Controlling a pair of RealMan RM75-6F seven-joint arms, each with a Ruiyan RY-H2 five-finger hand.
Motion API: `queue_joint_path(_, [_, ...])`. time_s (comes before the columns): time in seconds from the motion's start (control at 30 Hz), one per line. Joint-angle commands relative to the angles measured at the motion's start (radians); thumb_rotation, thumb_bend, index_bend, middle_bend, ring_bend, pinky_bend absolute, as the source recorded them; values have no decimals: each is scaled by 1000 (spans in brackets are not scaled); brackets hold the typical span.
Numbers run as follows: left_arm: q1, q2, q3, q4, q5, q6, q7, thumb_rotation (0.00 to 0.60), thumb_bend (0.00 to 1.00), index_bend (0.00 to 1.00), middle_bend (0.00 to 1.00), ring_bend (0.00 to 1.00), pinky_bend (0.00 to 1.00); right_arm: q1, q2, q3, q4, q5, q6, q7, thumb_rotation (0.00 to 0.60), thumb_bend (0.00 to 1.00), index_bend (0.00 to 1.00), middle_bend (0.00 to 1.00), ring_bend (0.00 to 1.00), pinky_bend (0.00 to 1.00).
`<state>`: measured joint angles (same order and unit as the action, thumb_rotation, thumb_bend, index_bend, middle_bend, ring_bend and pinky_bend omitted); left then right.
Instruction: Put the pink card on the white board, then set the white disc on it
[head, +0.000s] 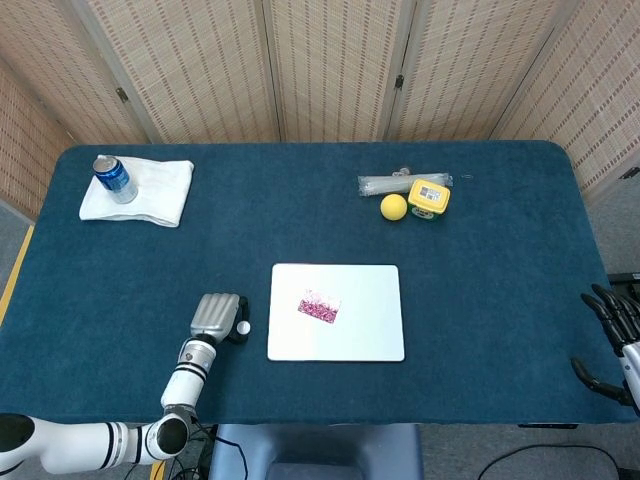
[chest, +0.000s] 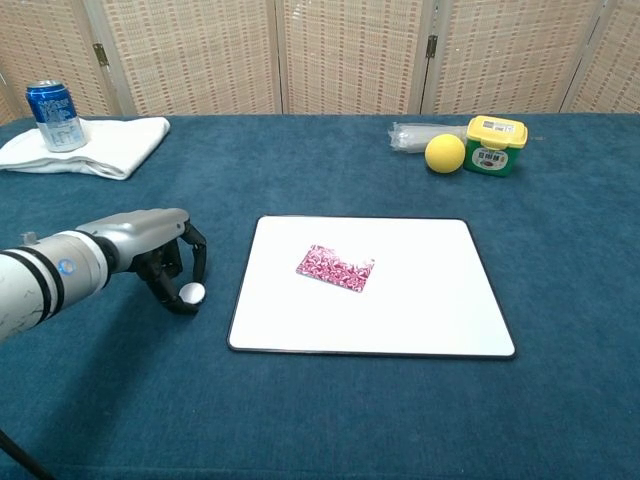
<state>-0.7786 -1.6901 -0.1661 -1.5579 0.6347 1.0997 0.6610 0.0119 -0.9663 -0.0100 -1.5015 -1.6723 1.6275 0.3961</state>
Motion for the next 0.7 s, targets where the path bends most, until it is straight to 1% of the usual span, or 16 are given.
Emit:
queue_joint_path(0.03, [1, 13, -5, -27, 6, 13, 3, 600, 239, 603, 1000, 1000, 1000, 0, 0, 0, 0, -1, 2, -1, 600, 264, 0, 0, 0, 0])
queue_joint_path(0.33, [-10, 79, -42, -182, -34, 59, 40, 600, 239, 597, 1000, 1000, 1000, -1, 1, 1, 1, 1, 6, 10, 600, 263, 0, 0, 0, 0])
queue_joint_path(0.47, [-55, 89, -71, -233, -54, 84, 106, 600, 239, 595, 1000, 1000, 1000, 0, 8, 5, 1, 13, 1, 32, 600, 264, 0, 0, 0, 0])
queue_joint_path(0.6, [-118, 68, -113, -238, -98, 96, 172, 600, 239, 595, 1000, 1000, 1000, -9, 15, 21, 14, 46, 17, 84, 600, 264, 0, 0, 0, 0])
queue_joint_path(0.7, [-175, 32, -137, -207, -134, 92, 221, 600, 239, 595, 1000, 1000, 1000, -11, 21, 31, 30, 72, 12, 136, 600, 264, 0, 0, 0, 0])
